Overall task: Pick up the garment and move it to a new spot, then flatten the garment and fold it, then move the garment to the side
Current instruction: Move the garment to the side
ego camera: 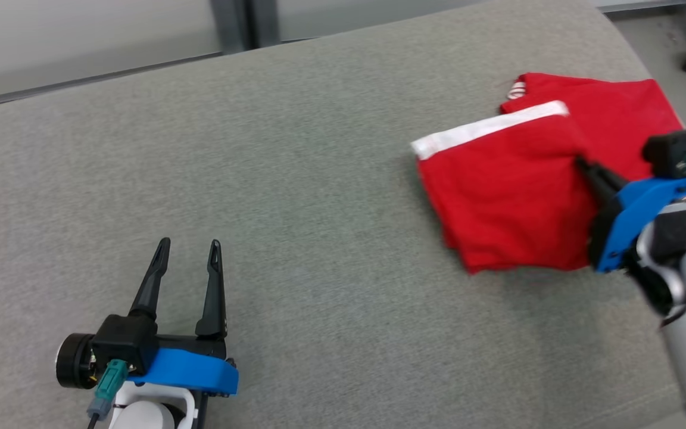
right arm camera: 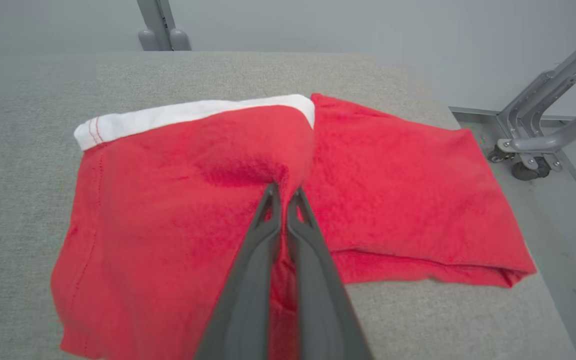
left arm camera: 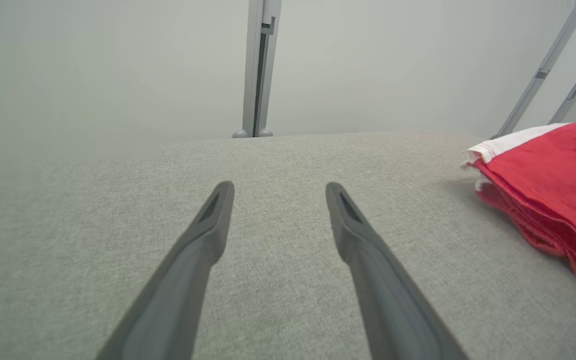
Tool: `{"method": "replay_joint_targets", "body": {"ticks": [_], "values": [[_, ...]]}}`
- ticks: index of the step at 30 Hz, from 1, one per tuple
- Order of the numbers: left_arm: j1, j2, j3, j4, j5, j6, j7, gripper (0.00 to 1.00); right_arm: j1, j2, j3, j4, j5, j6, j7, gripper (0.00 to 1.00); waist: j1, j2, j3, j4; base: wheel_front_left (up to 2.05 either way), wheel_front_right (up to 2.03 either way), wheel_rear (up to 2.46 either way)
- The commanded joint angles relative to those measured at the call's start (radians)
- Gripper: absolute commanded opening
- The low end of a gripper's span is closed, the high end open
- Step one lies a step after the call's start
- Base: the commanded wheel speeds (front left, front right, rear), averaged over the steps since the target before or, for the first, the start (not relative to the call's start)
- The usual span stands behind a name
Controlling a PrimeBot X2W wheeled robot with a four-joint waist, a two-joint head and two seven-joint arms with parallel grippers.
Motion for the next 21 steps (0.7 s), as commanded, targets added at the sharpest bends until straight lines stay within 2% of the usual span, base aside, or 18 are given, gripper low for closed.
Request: {"method": "replay_joint_targets", "body": {"ticks": [1,7,12,18,19,21], "values": [[0.000,-0.001,-0.004,-0.001,-0.001,0.003,-0.004,1.00,-0.030,-0.044,-0.020,0.013,0.004,0.000,0.019,0.00,0.0000,0.0000,0.016,0.034,0.00,0.00,0.00],[0.005,-0.002,-0.012,0.004,-0.006,0.006,-0.009,1.00,-0.082,-0.180,-0.153,0.065,-0.006,0.000,0.086,0.00,0.0000,0.0000,0.035,0.109,0.00,0.00,0.00],[-0.003,0.004,-0.020,0.005,-0.005,0.003,-0.011,1.00,-0.104,-0.255,-0.254,0.111,-0.041,0.000,0.111,0.00,0.0000,0.0000,0.054,0.148,0.00,0.00,0.00],[-0.008,0.008,-0.034,-0.004,0.000,0.009,-0.001,1.00,-0.135,-0.272,-0.294,0.148,-0.117,0.000,0.073,0.00,0.0000,0.0000,0.075,0.161,0.00,0.00,0.00],[-0.010,0.009,-0.036,-0.006,0.001,0.008,0.003,1.00,-0.143,-0.269,-0.297,0.152,-0.132,0.000,0.056,0.01,0.0000,0.0000,0.079,0.161,0.00,0.00,0.00],[-0.015,0.011,-0.039,-0.009,0.003,0.009,0.007,1.00,-0.158,-0.255,-0.301,0.168,-0.170,0.000,0.022,0.19,0.0000,0.0000,0.085,0.160,0.00,0.00,0.00]]}}
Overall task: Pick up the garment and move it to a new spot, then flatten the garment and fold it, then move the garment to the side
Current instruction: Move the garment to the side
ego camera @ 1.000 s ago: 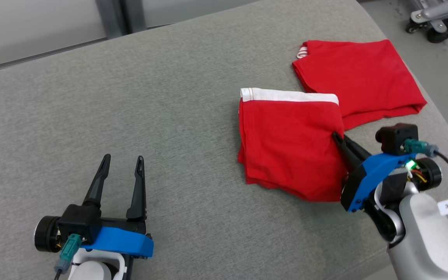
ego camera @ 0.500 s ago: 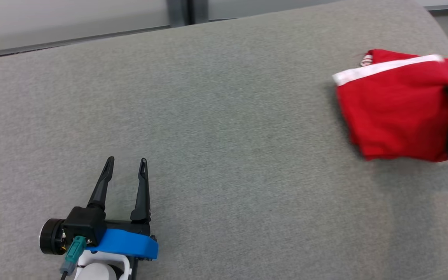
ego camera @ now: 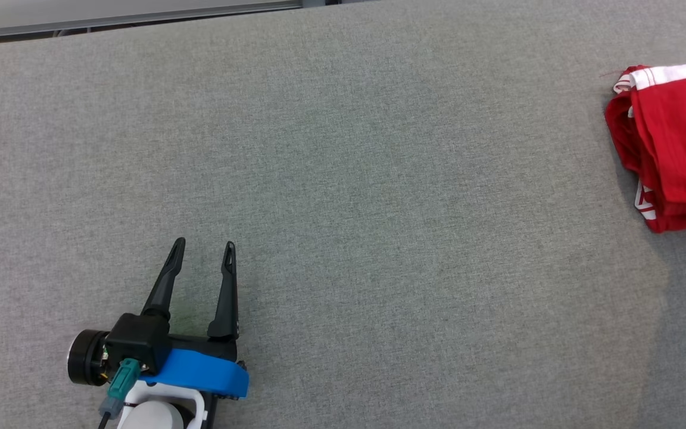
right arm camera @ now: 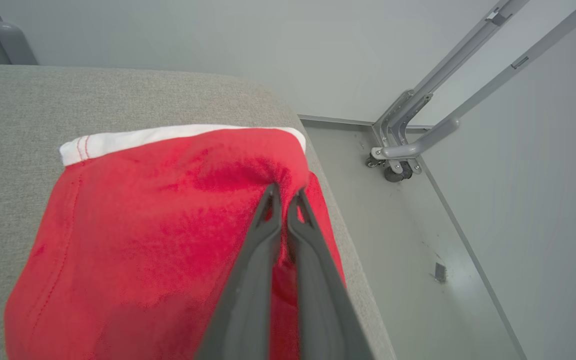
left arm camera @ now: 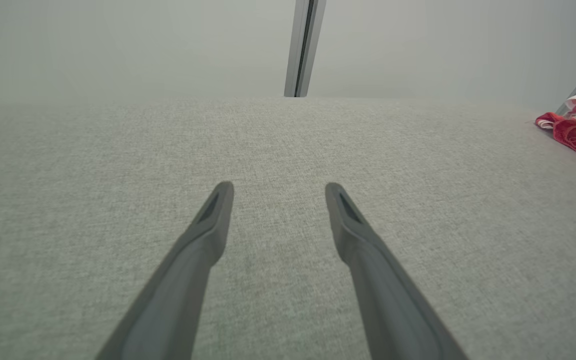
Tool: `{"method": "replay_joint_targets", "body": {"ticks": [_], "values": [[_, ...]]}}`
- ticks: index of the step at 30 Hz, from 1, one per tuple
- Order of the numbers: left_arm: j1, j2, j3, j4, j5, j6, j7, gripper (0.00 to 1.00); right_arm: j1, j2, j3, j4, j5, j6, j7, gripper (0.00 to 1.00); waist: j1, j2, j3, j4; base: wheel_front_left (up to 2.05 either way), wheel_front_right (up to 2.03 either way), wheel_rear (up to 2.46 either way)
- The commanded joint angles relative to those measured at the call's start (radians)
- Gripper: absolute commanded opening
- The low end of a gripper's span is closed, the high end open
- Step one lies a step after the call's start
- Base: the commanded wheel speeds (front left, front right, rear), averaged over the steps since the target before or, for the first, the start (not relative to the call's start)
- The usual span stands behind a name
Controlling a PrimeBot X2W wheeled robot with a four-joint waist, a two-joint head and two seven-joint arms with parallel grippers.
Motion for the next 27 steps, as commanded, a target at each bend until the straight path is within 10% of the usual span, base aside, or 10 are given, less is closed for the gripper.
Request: {"method": "replay_joint_targets", "body": {"ticks": [1,3,4,27], "values": [[-0.018,0.007,-0.004,-0.007,0.005,0.004,0.003,1.00,-0.022,0.011,0.002,0.014,-0.042,0.000,-0.032,0.28,0.0000,0.0000,0.005,-0.001,0.00,0.00,0.00],[-0.023,0.009,-0.007,-0.009,0.006,0.005,0.007,1.00,-0.034,0.018,-0.004,0.029,-0.080,0.000,-0.076,0.47,0.0000,0.0000,0.008,-0.002,0.00,0.00,0.00],[-0.025,0.010,-0.009,-0.010,0.007,0.005,0.008,1.00,-0.039,0.027,-0.016,0.038,-0.097,0.000,-0.101,1.00,0.0000,0.0000,0.008,-0.002,0.00,0.00,0.00],[-0.019,0.006,0.033,0.013,-0.056,0.033,-0.019,1.00,-0.051,0.207,0.159,0.083,-0.092,0.000,-0.374,1.00,0.0000,0.0000,-0.124,0.002,0.00,0.00,0.00]]}}
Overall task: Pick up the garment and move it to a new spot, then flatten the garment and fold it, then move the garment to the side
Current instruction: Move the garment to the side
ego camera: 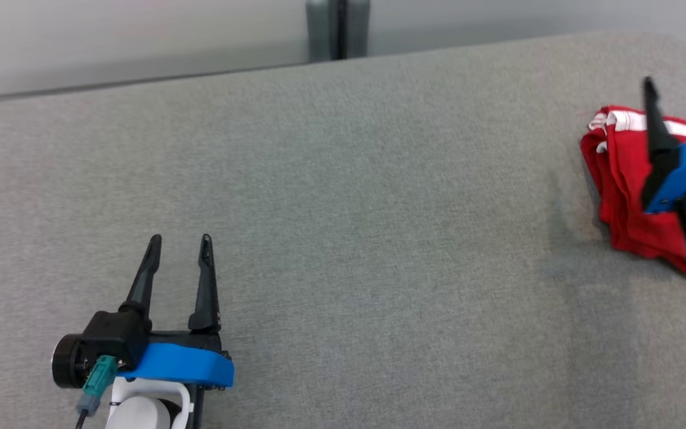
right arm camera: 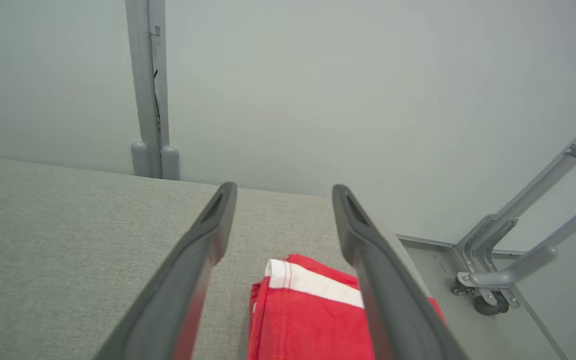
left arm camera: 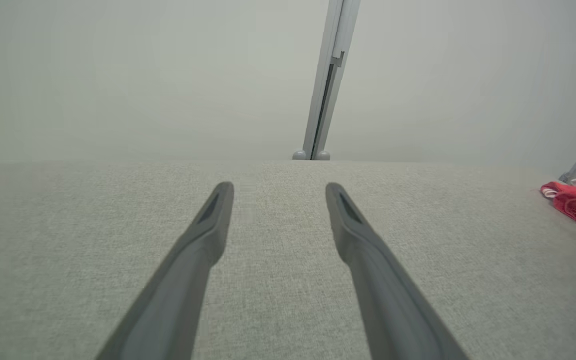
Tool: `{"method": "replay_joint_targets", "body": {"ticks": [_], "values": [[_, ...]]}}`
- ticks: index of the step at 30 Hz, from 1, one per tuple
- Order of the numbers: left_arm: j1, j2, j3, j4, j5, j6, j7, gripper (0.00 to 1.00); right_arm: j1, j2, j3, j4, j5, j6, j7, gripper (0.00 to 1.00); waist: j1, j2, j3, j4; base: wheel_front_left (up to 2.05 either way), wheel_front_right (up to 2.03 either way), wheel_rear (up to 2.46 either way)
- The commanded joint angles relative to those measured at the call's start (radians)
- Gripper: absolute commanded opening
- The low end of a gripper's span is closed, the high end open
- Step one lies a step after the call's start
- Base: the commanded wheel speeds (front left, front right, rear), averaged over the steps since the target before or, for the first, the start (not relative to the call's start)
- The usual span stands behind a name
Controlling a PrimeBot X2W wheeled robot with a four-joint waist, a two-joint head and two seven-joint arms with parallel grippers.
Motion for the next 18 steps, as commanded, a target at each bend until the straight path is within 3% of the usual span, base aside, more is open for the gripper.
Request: {"method": "replay_joint_targets", "body": {"ticks": [1,10,18], "values": [[-0.001,0.000,0.011,0.005,-0.007,0.006,-0.009,1.00,0.019,0.016,0.011,-0.007,0.010,0.000,-0.017,1.00,0.0000,0.0000,-0.014,0.004,0.00,0.00,0.00],[0.047,-0.022,0.046,0.076,-0.056,0.017,-0.033,1.00,0.224,0.166,0.059,-0.066,0.030,0.000,-0.141,1.00,0.0000,0.0000,-0.117,0.074,0.00,0.00,0.00],[0.103,-0.036,0.043,0.135,-0.071,0.010,-0.040,1.00,0.458,0.274,-0.039,-0.165,-0.046,0.000,-0.212,1.00,0.0000,0.0000,-0.174,0.140,0.00,0.00,0.00]]}}
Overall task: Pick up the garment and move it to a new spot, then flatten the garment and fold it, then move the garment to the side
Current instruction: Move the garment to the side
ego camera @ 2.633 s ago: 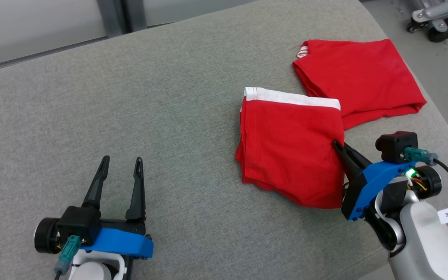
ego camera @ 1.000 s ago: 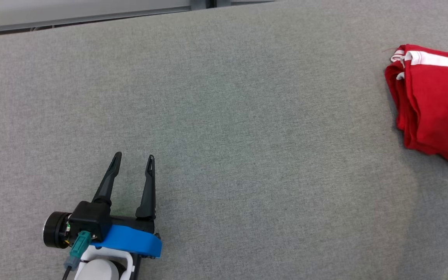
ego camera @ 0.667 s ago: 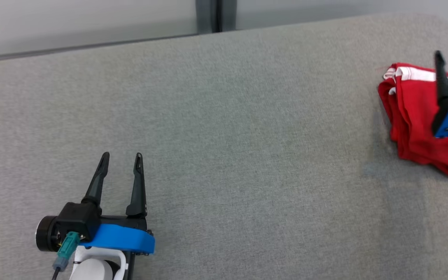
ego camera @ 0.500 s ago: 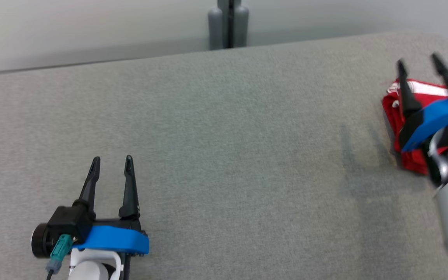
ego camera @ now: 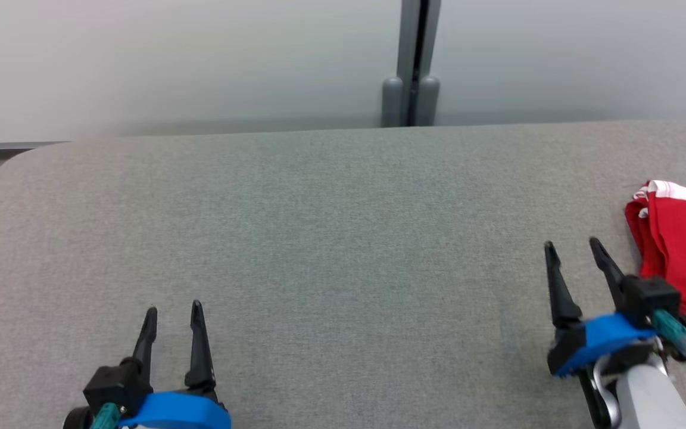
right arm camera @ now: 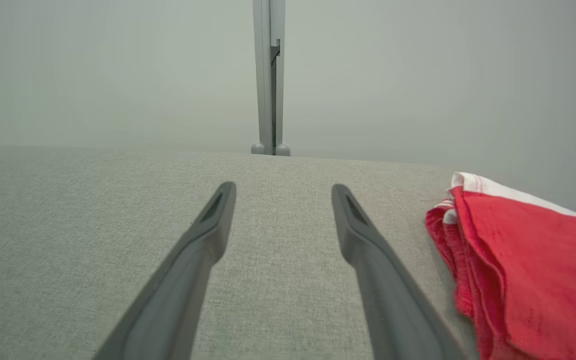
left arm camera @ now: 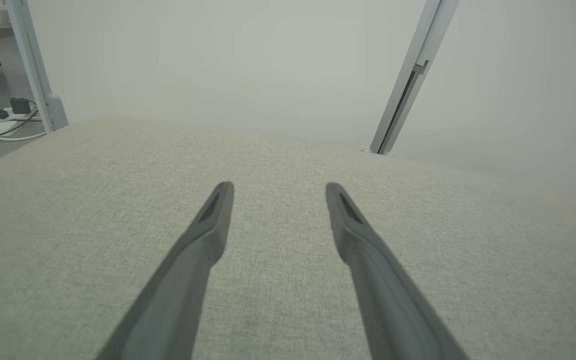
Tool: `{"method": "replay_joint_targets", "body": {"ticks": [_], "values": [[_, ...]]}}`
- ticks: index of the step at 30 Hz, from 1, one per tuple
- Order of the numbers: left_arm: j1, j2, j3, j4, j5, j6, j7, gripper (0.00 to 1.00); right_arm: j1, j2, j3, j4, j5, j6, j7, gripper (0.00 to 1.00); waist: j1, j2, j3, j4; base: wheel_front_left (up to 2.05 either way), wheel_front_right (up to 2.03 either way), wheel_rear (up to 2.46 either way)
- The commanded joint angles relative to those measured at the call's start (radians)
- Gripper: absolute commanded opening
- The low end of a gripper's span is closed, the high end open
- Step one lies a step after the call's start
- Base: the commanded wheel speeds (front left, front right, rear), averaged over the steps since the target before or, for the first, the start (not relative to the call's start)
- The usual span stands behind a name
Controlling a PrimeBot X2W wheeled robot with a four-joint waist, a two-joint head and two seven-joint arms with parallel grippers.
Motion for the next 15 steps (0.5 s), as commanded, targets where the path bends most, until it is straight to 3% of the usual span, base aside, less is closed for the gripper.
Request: {"method": "replay_joint_targets", "body": {"ticks": [1,15], "values": [[0.012,0.001,-0.003,0.005,0.003,0.001,-0.005,1.00,0.039,0.006,-0.013,-0.023,-0.008,0.000,-0.009,1.00,0.0002,0.0000,-0.005,0.008,0.00,0.00,0.00],[0.039,-0.006,-0.013,0.038,-0.006,-0.009,-0.007,1.00,0.189,0.006,0.081,-0.145,0.101,0.000,-0.003,1.00,0.0002,0.0000,-0.035,0.033,0.00,0.00,0.00]]}}
